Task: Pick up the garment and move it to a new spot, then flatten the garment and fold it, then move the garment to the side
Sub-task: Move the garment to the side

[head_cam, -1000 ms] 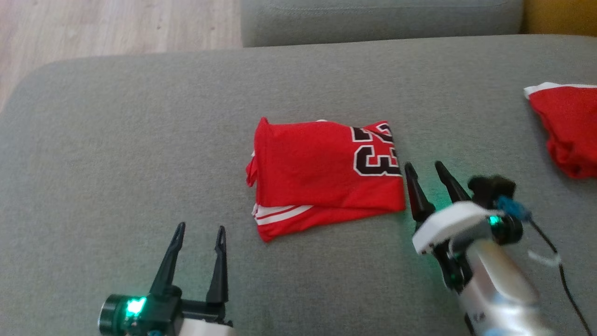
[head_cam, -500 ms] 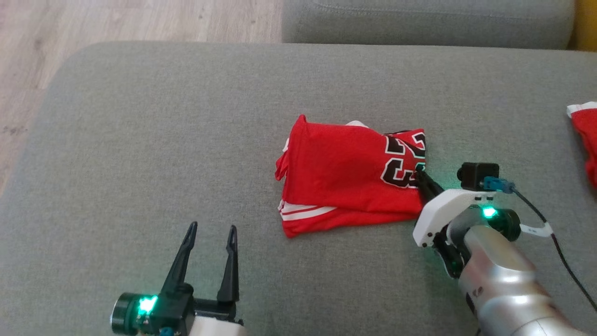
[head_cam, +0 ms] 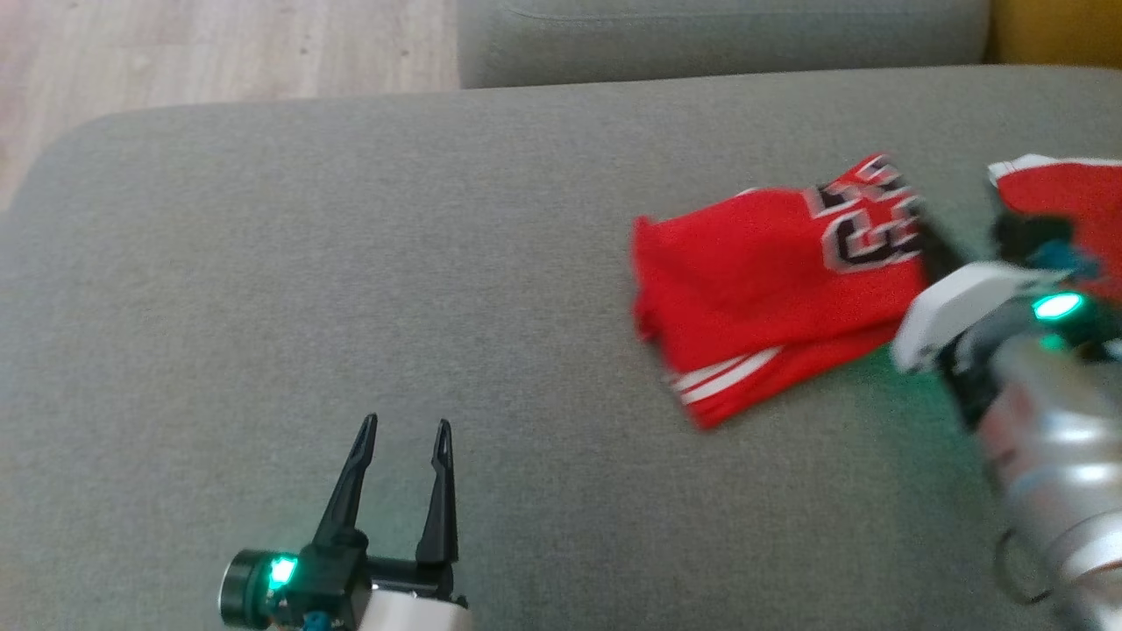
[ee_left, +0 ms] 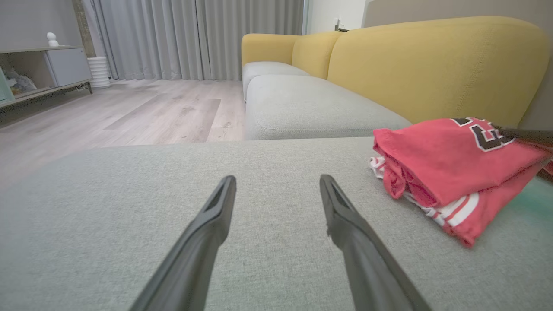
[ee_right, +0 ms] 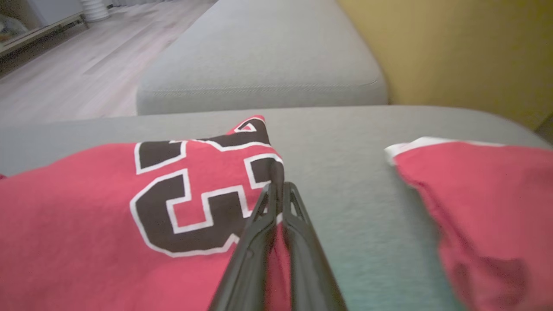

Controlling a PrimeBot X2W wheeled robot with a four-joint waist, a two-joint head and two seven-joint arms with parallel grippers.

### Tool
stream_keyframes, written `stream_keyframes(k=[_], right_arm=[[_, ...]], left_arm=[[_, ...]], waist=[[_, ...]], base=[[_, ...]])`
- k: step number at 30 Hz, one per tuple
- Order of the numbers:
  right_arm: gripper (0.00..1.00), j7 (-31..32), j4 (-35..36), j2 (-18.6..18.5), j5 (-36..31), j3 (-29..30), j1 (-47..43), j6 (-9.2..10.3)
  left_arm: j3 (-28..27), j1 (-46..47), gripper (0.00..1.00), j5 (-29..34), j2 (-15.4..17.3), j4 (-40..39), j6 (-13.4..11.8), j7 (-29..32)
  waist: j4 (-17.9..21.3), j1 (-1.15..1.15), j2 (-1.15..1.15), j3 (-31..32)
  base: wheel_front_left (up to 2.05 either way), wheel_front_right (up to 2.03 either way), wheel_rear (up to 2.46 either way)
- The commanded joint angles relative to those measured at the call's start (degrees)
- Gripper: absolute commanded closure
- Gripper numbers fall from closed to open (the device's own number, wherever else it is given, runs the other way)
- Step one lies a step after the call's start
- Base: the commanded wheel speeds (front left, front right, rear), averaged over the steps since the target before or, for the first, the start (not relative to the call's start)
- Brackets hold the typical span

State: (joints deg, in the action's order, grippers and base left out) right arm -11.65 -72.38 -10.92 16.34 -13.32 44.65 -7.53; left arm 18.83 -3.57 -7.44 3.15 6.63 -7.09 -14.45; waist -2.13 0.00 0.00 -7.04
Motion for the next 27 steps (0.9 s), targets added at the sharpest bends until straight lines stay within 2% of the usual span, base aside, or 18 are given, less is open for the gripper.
stream_keyframes(k=[1,6,12,14,17,20,24,27], right_arm=[[1.0,-1.16,1.0,-2.26,-0.96,0.2,3.56,0.04],[1.0,-1.3,0.43,-8.35,-3.42,2.45,8.14,0.04],[1.0,-1.01,-0.34,-17.72,-6.76,6.65,12.57,0.04],[0.0,-0.87,-0.65,-20.11,-8.42,8.6,13.04,0.04],[0.0,-1.33,-0.89,-21.1,-11.26,11.2,12.47,0.04],[0.0,-2.38,-0.6,-18.75,-13.51,13.54,10.36,0.04],[0.0,-3.21,2.39,-12.69,-16.57,15.53,4.39,0.04],[0.0,-3.31,8.64,-6.33,-17.22,16.53,-1.87,0.04]], left_arm=[[-1.34,2.82,0.0,-0.54,-0.27,-1.92,-0.27,-0.55],[-1.29,3.92,0.0,-0.6,-0.27,-1.83,-0.15,-0.55],[-0.9,5.77,0.0,-0.47,-0.27,-1.69,0.3,-0.55],[-1.0,6.09,0.0,-0.42,-0.27,-1.4,0.49,-0.55],[-1.55,6.21,0.0,-0.72,-0.27,-0.88,0.38,-0.55],[-2.29,5.82,0.0,-2.4,-0.27,-0.53,0.7,-0.55],[-3.39,4.63,0.0,-5.77,-0.27,0.93,1.45,-0.55],[-3.75,3.99,0.0,-6.79,-0.27,2.2,2.59,-0.55]], waist=[[0.97,0.0,0.0,-0.69],[2.24,0.0,0.0,-2.46],[2.09,0.0,0.0,-4.75],[1.84,0.0,0.0,-5.01],[1.4,0.0,0.0,-4.74],[1.09,0.0,0.0,-3.42],[0.32,0.0,0.0,-0.27],[-0.47,0.0,0.0,2.11]], base=[[0.0,0.0,0.0],[0.0,0.0,0.0],[0.0,0.0,0.0],[0.0,0.0,0.0],[0.0,0.0,0.0],[0.0,0.0,0.0],[0.0,0.0,0.0],[0.0,0.0,0.0]])
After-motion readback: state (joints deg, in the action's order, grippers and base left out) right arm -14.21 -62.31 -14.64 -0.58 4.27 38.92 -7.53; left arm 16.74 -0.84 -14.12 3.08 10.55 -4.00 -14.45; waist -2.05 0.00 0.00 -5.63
